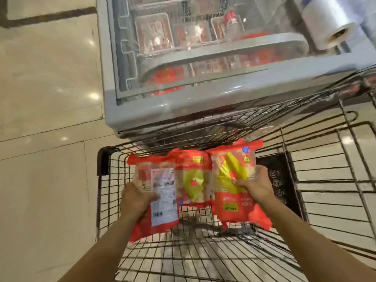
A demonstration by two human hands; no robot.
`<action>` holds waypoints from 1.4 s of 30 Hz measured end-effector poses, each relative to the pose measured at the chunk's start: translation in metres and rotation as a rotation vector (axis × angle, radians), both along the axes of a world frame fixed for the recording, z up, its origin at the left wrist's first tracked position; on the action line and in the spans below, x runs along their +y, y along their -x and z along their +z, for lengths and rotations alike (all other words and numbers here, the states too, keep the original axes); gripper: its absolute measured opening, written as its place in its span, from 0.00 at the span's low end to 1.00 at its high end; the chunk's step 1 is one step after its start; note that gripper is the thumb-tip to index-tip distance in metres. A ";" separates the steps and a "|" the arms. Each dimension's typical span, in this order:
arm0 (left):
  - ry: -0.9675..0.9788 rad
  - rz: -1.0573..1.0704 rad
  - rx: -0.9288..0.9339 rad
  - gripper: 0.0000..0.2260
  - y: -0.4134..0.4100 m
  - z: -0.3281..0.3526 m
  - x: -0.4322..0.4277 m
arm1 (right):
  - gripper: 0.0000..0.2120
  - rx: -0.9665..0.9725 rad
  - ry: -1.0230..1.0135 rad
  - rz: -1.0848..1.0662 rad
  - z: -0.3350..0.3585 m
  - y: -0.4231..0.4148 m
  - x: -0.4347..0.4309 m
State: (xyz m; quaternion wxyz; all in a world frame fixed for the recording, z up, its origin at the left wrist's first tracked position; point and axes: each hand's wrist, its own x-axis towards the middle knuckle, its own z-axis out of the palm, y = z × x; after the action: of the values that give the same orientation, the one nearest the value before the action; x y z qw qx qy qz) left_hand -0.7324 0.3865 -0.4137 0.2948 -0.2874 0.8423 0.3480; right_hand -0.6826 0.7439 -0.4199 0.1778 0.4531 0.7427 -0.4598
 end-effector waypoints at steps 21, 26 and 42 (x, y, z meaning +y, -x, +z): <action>0.027 -0.419 0.171 0.12 0.017 0.009 0.018 | 0.37 0.020 -0.407 0.474 0.021 0.015 -0.048; 0.098 -0.669 0.367 0.29 0.013 0.115 0.032 | 0.28 0.126 -0.597 0.712 0.125 0.016 -0.106; 0.542 -0.711 1.210 0.34 -0.034 0.468 -0.040 | 0.38 0.610 -1.030 0.788 0.475 -0.001 -0.239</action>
State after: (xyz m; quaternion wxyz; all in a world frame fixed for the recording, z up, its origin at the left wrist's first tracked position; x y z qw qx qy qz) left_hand -0.6984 0.3470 0.0538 -0.2063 0.1809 0.9554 0.1093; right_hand -0.6819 0.5054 0.0547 -0.1213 0.0289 0.9905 -0.0586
